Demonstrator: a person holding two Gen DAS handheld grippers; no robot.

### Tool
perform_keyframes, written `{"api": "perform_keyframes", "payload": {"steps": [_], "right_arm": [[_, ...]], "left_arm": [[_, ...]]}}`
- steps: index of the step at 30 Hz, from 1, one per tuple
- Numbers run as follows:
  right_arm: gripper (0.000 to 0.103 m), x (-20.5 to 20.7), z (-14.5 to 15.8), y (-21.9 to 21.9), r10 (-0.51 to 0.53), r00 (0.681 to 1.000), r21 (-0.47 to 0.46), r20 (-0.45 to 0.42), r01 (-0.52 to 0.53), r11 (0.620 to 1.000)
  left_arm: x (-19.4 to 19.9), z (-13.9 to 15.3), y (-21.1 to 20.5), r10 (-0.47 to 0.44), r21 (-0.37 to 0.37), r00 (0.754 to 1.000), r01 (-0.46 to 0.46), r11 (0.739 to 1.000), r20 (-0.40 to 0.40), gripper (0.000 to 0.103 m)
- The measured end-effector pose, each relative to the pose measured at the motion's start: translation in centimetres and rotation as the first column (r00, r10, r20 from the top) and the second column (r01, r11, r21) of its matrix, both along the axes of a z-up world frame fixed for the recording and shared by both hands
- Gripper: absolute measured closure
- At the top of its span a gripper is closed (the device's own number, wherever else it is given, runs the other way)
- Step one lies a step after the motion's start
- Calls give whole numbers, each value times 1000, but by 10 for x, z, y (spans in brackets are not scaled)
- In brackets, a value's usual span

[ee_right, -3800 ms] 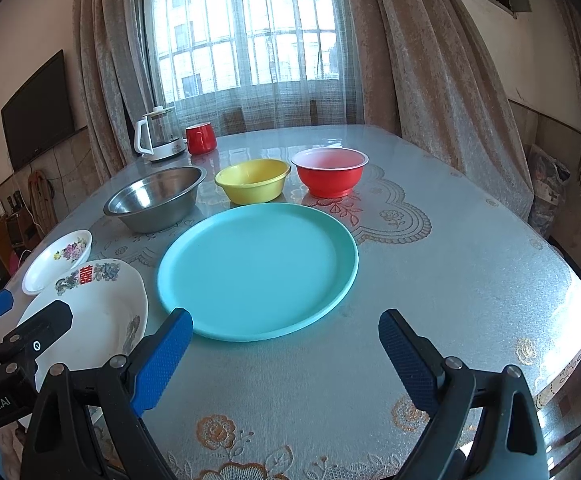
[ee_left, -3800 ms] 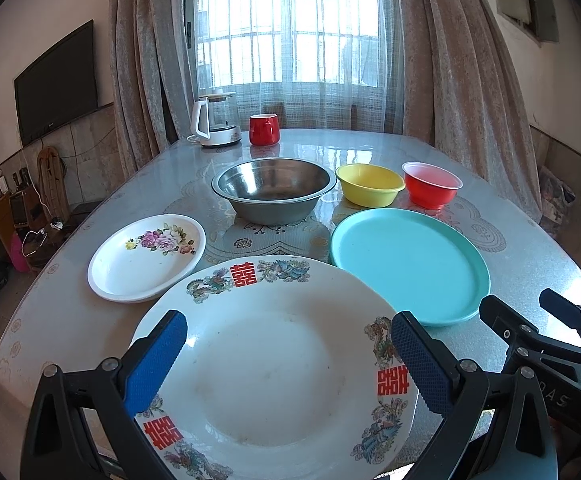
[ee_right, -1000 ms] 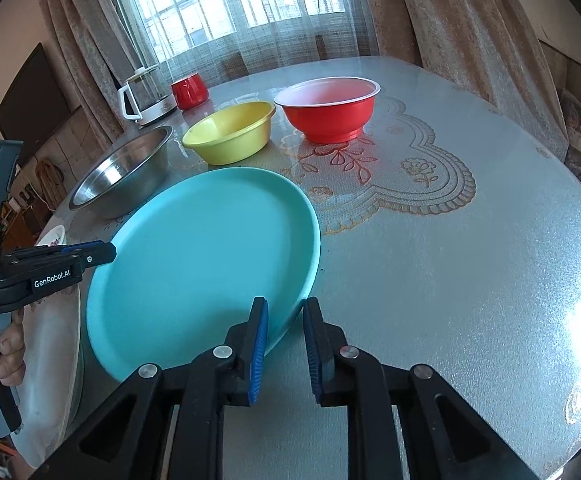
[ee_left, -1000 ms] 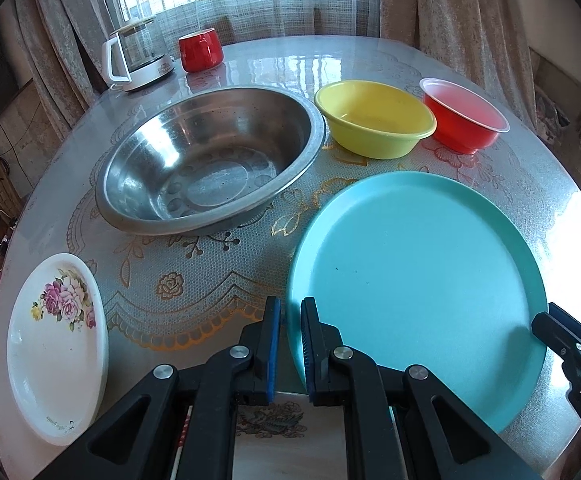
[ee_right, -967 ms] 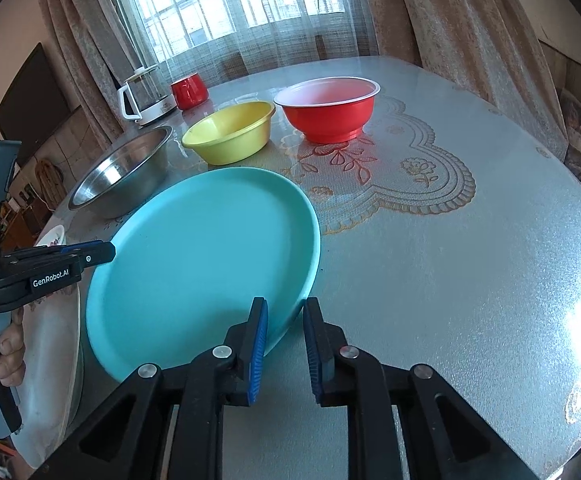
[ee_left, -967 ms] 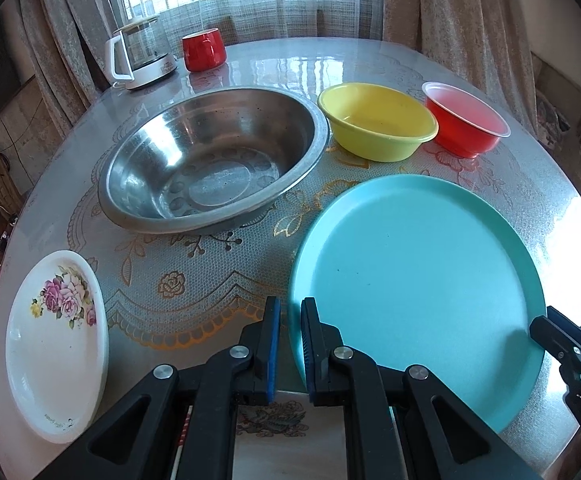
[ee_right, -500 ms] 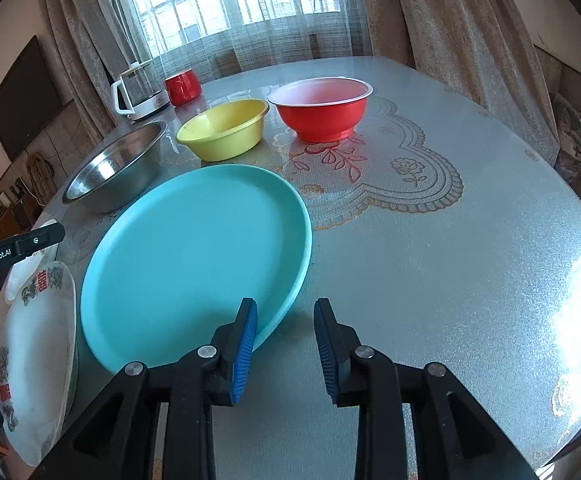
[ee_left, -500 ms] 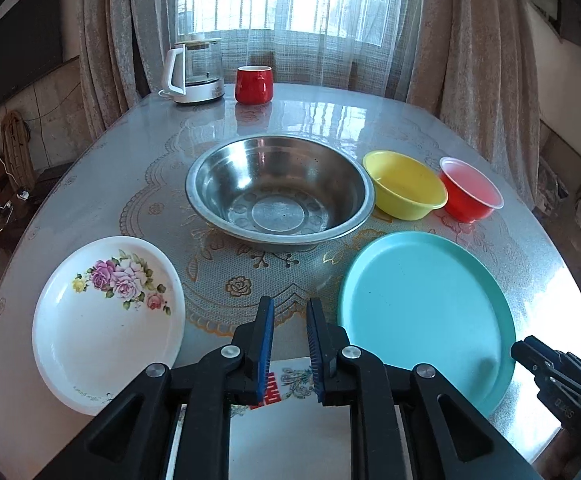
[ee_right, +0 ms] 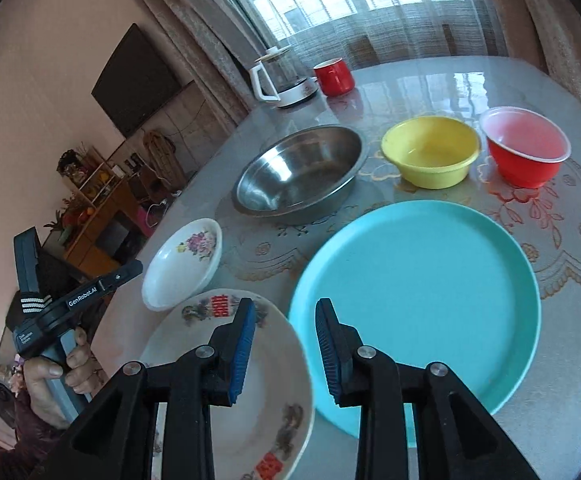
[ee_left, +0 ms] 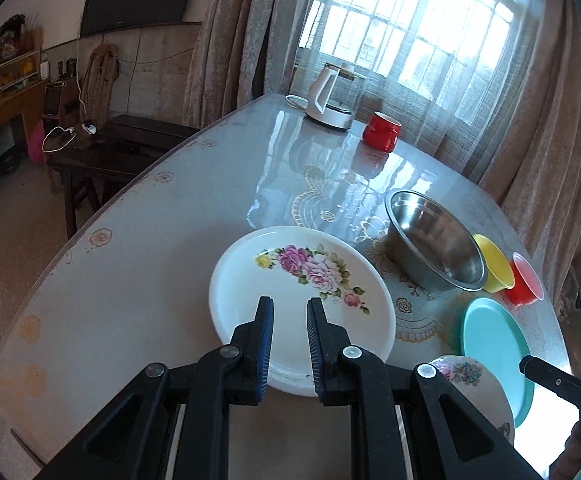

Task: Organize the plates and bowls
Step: 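Grasp the small pink-flowered plate rim with the right tool and lift it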

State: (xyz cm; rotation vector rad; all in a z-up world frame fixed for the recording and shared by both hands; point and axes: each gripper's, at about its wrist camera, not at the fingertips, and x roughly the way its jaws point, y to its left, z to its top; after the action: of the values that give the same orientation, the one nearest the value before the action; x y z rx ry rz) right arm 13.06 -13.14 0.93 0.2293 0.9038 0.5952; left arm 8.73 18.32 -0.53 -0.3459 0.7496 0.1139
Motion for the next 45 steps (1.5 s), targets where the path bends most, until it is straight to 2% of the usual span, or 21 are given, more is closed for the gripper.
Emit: {"api": "perform_keyframes", "payload": {"steps": [3,5,9,13,16,23,26,29,32,35,45], "right_arm": [[72,17,-6,40,58,996,18,-67,-57,998],[72,30,-11,63,71,993,10,-94,-70,997],[72,55,-22,96,65,985,13,-162,-64,998],[72,77,-37,117,42,978,-30,-203,-49,998],[73,88,-52,124,5,973,-83,-229,-24,996],[81,98,-65,137,18,970,-89,-243,-41,995],[87,98,-65,143,36,971,-99,-236,-61,993],[89,96,-61,145,41,978,-109,-206,-64,992],[89,94,-55,141,41,979,-74,-202,-57,996],[89,88,-47,134,42,984,-60,-174,-53,997],[89,59,-14,69,-23,995,31,-100,26,999]], "left_arm": [[-2,-8,22,40,-12,999,-40,999,-8,85],[-3,-16,33,46,-45,999,-47,998,-20,85],[-2,-27,47,43,-102,999,-46,994,-32,85],[3,-35,55,33,-166,999,-39,985,-37,85],[11,-41,55,18,-180,998,-28,983,-58,85],[31,-52,50,-1,-181,995,-16,983,-95,85],[32,-52,44,1,-148,996,-15,989,-92,89],[31,-50,42,1,-135,995,-15,991,-99,89],[28,-46,38,-17,-142,996,4,990,-91,88],[24,-35,30,-30,-118,997,22,993,-68,88],[15,9,-29,-156,-84,988,155,984,-5,88]]}}
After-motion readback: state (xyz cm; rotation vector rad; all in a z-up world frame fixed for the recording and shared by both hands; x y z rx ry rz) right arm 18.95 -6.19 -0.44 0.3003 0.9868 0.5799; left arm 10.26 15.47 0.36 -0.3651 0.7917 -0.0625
